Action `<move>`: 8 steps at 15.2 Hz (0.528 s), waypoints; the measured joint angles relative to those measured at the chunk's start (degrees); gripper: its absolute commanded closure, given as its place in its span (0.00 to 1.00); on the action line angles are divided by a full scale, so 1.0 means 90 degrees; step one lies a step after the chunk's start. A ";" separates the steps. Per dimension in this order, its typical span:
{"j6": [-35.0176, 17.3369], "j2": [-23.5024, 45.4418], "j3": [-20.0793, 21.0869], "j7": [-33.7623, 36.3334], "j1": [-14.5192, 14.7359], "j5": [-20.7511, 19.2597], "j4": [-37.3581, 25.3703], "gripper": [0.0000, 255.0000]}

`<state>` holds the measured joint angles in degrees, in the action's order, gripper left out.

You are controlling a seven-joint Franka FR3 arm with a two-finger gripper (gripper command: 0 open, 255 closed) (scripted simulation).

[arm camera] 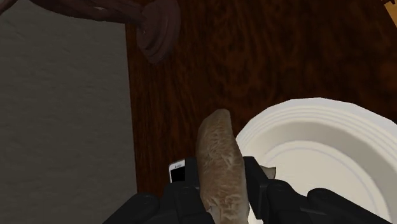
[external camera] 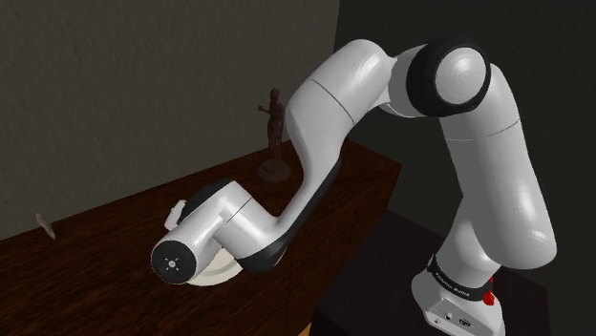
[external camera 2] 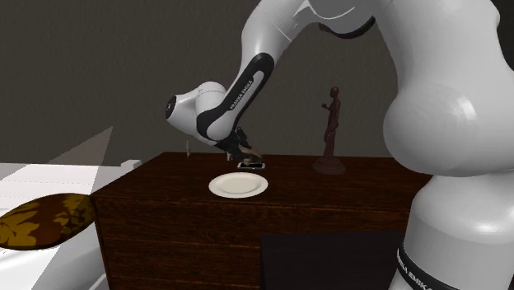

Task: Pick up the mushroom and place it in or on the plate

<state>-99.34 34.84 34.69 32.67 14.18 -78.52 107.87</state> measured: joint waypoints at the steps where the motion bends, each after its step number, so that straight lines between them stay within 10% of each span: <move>1: 0.0137 0.0196 -0.0011 -0.0093 0.0146 0.0005 -0.0327 1.00; 8: 0.0322 0.0806 -0.0121 -0.0030 0.0496 -0.0116 -0.0927 1.00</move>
<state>-96.45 42.10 33.60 32.40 18.64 -79.56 99.52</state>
